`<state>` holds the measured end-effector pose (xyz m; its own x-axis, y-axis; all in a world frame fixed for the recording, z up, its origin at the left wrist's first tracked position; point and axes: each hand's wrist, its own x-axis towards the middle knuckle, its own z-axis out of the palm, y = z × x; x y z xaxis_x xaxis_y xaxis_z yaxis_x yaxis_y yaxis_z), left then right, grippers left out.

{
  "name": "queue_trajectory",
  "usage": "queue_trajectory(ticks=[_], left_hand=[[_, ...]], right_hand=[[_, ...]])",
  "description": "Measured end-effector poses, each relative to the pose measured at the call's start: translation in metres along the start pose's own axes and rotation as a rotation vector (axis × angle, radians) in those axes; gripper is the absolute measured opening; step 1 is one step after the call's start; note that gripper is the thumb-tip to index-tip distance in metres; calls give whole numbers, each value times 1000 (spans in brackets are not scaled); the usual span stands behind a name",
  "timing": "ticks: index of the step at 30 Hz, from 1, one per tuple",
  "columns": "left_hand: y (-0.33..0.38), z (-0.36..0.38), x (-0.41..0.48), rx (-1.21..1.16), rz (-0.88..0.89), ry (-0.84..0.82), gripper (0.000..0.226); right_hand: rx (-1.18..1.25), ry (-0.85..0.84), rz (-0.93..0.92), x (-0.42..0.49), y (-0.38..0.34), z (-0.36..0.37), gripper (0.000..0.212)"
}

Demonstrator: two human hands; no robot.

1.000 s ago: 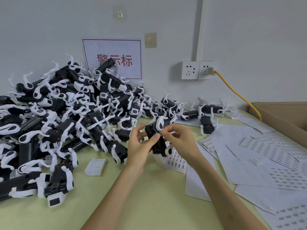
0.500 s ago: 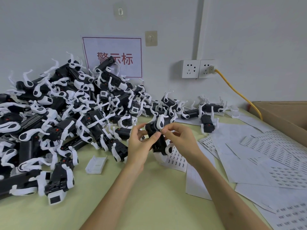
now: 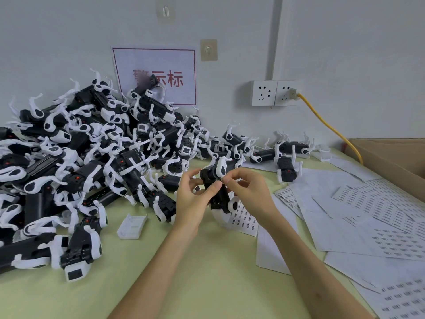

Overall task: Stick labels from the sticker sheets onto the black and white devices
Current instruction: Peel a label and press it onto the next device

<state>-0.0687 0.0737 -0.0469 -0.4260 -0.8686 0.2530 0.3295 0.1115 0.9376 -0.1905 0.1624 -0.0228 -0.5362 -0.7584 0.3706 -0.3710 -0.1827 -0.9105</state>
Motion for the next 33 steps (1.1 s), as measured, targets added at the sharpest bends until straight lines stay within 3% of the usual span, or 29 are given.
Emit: queue_trajectory(ticks=[14,20,25,33], left_hand=[[1,0,-3,61,41,-28,46],[5,0,-3,16,13,-87,41],[7,1,-4,-96,-6,-144,34],[7,3,-3,-145,-121,-204,39]], right_hand=[[43,26,52,0,3,0,14],[130,71,154,2,1,-4,40],[185,-108,136,0,-2,-1,29],[161,-77,73,0,0,1,11]])
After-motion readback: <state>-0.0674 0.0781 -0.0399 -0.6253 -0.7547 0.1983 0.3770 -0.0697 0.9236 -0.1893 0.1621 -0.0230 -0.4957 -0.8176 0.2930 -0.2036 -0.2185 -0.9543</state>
